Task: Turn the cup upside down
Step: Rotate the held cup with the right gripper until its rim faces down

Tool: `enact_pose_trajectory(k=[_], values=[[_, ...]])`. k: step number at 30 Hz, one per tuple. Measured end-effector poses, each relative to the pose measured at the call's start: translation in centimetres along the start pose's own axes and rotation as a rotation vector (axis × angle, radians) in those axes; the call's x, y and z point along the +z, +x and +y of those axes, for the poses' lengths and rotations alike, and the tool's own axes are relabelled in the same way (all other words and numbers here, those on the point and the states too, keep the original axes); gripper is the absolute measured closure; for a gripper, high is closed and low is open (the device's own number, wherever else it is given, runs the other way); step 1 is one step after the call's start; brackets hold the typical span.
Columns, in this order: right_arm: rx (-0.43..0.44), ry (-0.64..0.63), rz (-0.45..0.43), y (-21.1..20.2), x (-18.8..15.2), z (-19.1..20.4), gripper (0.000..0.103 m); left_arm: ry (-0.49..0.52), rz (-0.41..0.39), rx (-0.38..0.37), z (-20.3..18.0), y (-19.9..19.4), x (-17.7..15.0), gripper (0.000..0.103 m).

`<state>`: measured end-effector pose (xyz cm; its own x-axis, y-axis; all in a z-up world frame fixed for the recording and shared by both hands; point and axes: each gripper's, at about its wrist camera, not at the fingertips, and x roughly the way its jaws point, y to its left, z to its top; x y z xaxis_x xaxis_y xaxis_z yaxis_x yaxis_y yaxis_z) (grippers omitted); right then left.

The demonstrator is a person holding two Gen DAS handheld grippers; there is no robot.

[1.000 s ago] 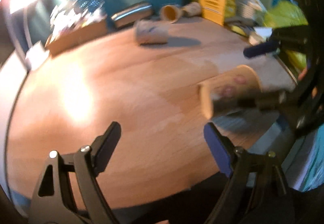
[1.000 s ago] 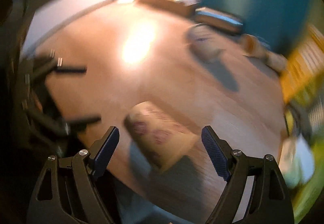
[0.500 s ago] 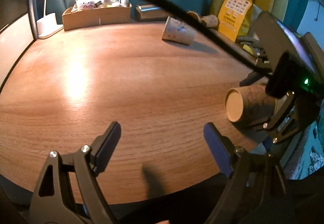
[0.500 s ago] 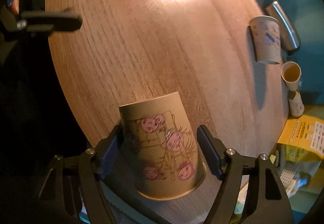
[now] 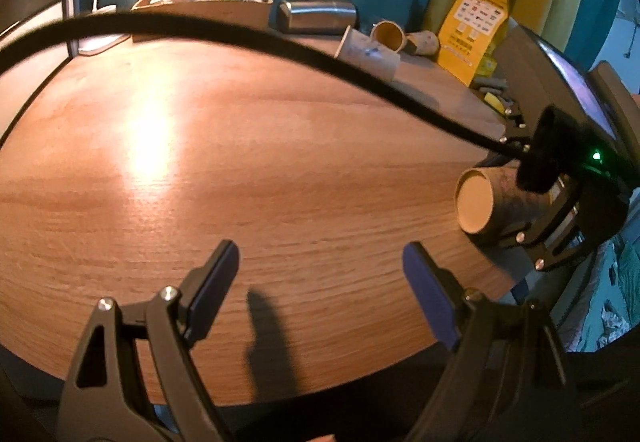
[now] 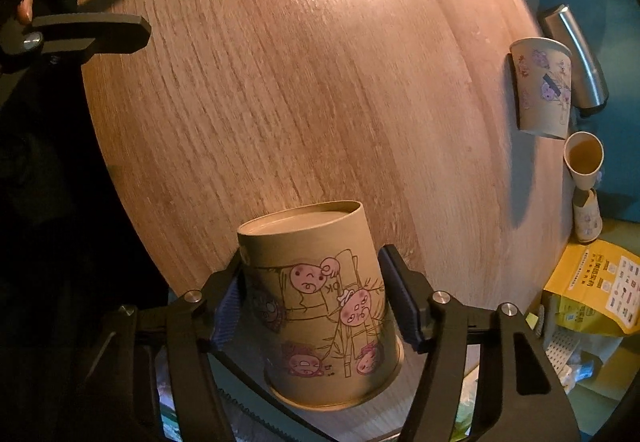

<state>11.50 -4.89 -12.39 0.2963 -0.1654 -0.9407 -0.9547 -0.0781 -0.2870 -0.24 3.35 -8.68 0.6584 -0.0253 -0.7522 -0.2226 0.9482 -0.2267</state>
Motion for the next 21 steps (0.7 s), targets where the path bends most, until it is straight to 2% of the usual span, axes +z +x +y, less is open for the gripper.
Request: enact_pose_trajectory(k=[12, 21], values=[[0.01, 0.049, -0.048, -0.8, 0.3, -1.3, 0.037, 0.021, 0.001, 0.012, -0.3, -0.2, 0.0, 0.018], [0.0, 0.209, -0.233, -2.6, -0.8, -2.9, 0.037, 0.121, 0.008, 0.028, -2.3, -0.5, 0.6, 0.018]])
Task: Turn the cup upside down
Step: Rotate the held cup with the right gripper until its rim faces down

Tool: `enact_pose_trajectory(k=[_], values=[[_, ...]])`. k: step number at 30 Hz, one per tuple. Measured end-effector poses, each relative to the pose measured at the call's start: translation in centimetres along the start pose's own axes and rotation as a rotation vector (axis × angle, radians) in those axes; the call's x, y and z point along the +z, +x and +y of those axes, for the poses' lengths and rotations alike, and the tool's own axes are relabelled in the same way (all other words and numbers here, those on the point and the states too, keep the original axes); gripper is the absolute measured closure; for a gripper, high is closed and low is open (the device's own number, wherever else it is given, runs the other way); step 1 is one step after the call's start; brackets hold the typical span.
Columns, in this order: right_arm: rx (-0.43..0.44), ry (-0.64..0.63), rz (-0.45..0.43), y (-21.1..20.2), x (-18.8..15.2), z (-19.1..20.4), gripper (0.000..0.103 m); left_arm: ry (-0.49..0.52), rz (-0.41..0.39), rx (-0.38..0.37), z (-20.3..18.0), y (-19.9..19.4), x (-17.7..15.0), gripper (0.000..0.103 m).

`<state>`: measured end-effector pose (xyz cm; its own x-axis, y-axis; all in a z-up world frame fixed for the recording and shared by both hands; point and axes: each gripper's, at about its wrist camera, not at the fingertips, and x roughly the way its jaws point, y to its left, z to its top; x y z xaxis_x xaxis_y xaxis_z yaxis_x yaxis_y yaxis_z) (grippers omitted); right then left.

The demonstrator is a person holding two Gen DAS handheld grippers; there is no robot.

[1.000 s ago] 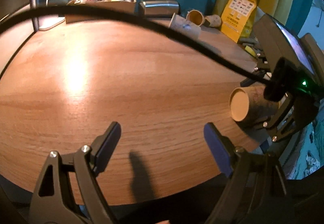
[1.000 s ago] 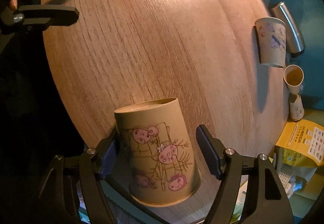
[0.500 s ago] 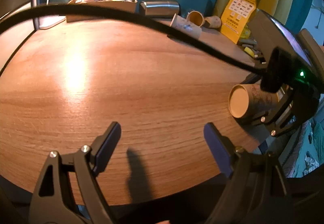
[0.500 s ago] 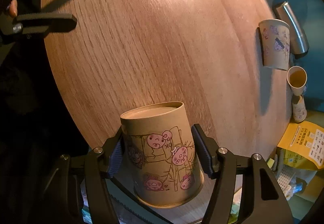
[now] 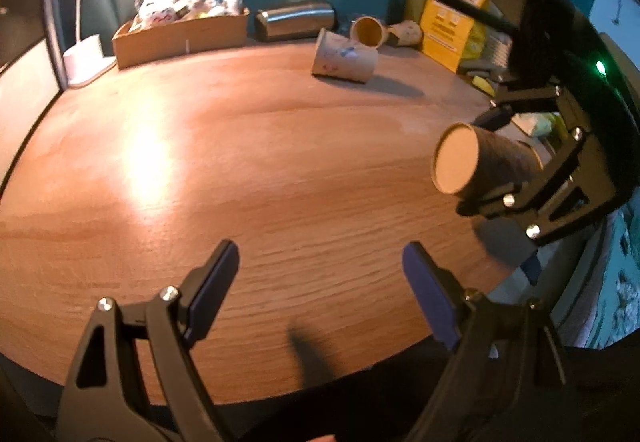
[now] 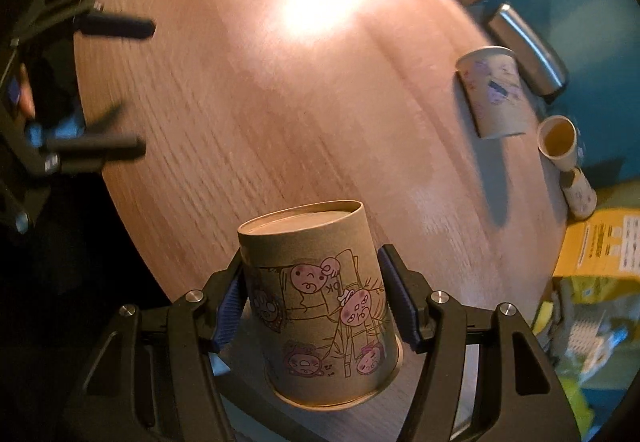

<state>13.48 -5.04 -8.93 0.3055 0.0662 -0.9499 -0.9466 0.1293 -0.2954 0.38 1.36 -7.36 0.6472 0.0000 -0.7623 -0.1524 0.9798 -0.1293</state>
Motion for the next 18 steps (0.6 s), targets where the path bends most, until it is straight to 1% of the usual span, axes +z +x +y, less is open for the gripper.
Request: enact_pose_trajectory(k=[1, 5, 9, 11, 14, 15, 17, 18], values=[[-0.005, 0.016, -0.018, -0.2, -0.1, -0.2, 0.037, 0.012, 0.001, 0.001, -0.3, 0.0, 0.1, 0.018], [0.009, 0.168, -0.175, -2.3, -0.7, -1.2, 0.037, 0.073, 0.008, 0.022, -1.2, 0.2, 0.7, 0.018], [0.018, 0.368, -0.384, -4.3, -2.4, -2.9, 0.037, 0.122, 0.023, 0.039, -2.0, 0.7, 1.4, 0.018], [0.032, 0.458, -0.467, -4.9, -3.6, -3.2, 0.037, 0.134, 0.036, 0.041, -2.2, 1.0, 1.7, 0.018], [0.02, 0.562, -0.564, -5.6, -4.9, -3.7, 0.037, 0.141, 0.053, 0.035, -2.5, 1.5, 2.1, 0.018], [0.017, 0.602, -0.612, -5.9, -5.5, -3.8, 0.037, 0.137, 0.054, 0.032, -2.5, 1.5, 2.3, 0.018], [0.003, 0.664, -0.675, -6.0, -6.5, -3.9, 0.037, 0.123, 0.053, 0.022, -2.5, 1.6, 2.8, 0.018], [-0.01, 0.684, -0.694, -6.1, -6.9, -3.8, 0.037, 0.118, 0.052, 0.017, -2.5, 1.7, 3.1, 0.018]])
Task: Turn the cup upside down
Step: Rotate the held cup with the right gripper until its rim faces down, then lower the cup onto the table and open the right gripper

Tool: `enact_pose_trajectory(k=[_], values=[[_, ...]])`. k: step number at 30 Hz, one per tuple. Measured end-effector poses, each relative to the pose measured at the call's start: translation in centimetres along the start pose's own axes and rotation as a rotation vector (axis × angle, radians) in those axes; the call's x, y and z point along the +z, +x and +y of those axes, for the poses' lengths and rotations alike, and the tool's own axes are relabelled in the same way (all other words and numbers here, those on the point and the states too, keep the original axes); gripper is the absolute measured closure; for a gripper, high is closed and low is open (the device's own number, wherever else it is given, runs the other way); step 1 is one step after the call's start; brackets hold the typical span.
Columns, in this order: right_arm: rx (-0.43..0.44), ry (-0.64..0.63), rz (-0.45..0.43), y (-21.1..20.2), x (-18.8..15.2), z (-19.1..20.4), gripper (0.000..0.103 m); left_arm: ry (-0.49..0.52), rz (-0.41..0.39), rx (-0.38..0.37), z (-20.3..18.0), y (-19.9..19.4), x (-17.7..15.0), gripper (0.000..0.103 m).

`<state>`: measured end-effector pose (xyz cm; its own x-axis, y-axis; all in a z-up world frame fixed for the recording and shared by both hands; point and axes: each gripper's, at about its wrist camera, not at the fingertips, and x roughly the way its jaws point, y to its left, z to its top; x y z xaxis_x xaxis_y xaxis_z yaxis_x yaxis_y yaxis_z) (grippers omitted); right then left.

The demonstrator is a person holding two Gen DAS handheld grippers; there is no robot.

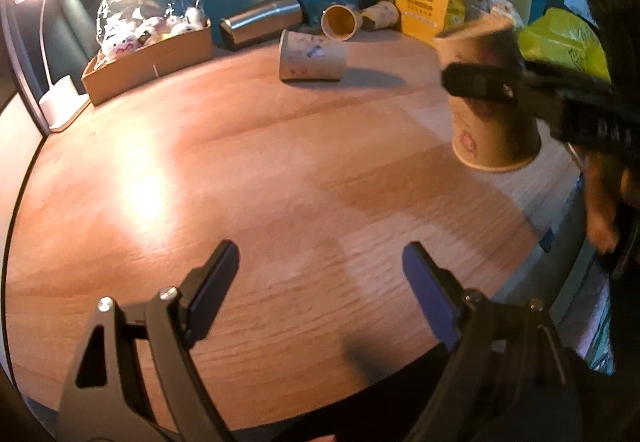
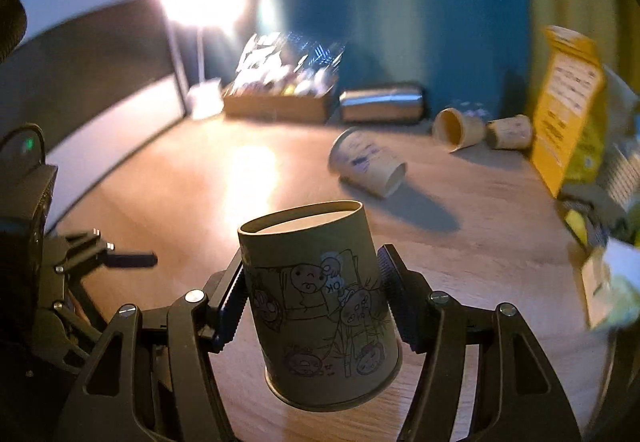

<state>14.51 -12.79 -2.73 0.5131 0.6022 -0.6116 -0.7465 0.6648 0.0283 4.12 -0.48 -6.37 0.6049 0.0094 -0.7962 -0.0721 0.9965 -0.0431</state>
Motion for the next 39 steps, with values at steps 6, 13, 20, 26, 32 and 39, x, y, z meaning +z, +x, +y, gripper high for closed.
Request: enact_pose_trajectory(k=[6, 13, 20, 26, 32, 39], values=[[-0.064, 0.114, -0.139, -1.1, -2.7, -0.2, 0.037, -0.016, -0.023, -0.027, 0.3, -0.3, 1.0, 0.018], [-0.107, 0.12, -0.264, -2.1, -5.4, 0.9, 0.037, -0.043, -0.016, -0.046, 1.0, -0.2, 0.9, 0.018], [-0.171, 0.101, -0.311, -1.8, -7.1, 2.0, 0.036, -0.069, -0.034, -0.052, 1.5, -0.4, 0.3, 0.018], [-0.212, 0.089, -0.324, -1.2, -7.9, 2.5, 0.036, -0.098, -0.063, -0.053, 1.9, -0.8, 0.0, 0.018], [-0.253, 0.103, -0.32, -0.7, -8.9, 1.9, 0.036, -0.102, -0.073, -0.061, 1.6, -1.0, -0.3, 0.018], [-0.264, 0.127, -0.307, -0.1, -9.7, 1.3, 0.036, -0.106, -0.088, -0.062, 1.6, -1.2, -0.3, 0.018]])
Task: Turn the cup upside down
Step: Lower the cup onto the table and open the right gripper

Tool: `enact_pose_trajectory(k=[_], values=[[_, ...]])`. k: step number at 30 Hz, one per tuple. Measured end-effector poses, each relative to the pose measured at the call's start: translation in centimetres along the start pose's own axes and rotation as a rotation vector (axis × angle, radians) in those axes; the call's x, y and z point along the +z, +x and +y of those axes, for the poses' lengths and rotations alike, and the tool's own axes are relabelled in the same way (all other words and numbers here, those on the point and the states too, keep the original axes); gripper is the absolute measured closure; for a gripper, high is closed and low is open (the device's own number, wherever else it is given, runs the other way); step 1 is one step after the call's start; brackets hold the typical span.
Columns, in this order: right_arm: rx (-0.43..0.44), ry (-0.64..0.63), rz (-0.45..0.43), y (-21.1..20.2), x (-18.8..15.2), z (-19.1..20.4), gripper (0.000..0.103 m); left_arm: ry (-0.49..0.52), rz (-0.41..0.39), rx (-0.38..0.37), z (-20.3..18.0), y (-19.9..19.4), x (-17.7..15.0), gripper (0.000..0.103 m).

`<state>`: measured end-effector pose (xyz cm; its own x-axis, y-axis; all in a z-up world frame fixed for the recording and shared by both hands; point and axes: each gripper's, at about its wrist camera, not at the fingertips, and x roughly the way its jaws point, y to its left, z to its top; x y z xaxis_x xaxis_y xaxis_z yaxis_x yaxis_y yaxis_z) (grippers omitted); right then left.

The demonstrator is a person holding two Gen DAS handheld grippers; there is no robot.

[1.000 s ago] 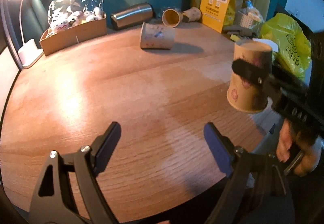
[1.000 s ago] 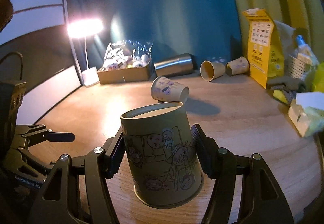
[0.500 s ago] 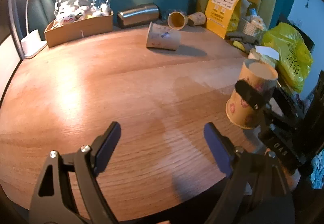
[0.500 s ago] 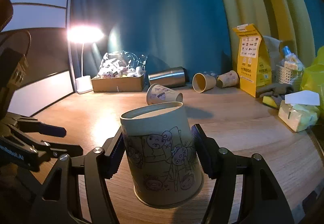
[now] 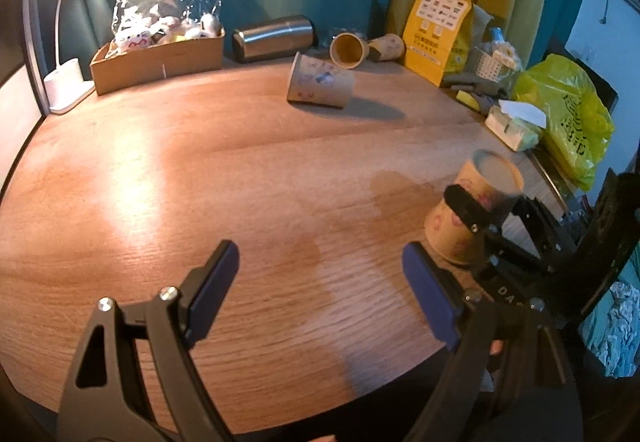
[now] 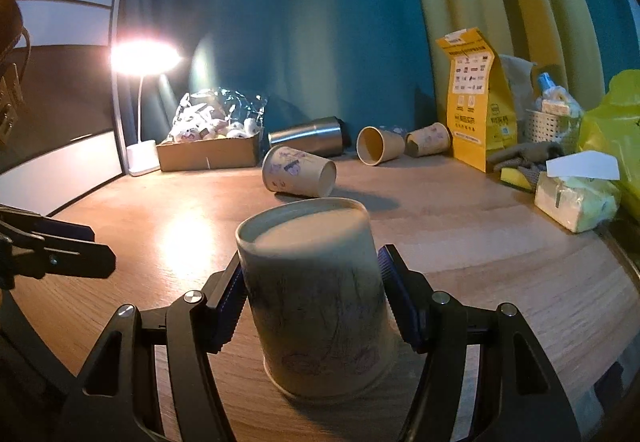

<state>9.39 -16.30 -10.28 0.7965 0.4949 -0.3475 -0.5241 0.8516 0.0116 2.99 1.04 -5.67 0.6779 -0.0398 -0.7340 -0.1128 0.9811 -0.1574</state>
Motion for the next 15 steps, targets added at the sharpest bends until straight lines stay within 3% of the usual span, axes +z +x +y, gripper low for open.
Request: enact_pose_trajectory(k=[8, 11, 15], values=[[0.012, 0.006, 0.009, 0.1, 0.0, 0.0, 0.036, -0.004, -0.01, 0.002, 0.2, -0.2, 0.0, 0.018], [0.018, 0.013, 0.016, 0.0, 0.4, 0.0, 0.026, -0.003, -0.017, 0.0, 0.1, -0.3, 0.0, 0.018], [0.015, 0.01, 0.043, -0.5, 1.5, 0.3, 0.023, 0.003, -0.045, 0.004, -0.1, -1.1, 0.2, 0.018]])
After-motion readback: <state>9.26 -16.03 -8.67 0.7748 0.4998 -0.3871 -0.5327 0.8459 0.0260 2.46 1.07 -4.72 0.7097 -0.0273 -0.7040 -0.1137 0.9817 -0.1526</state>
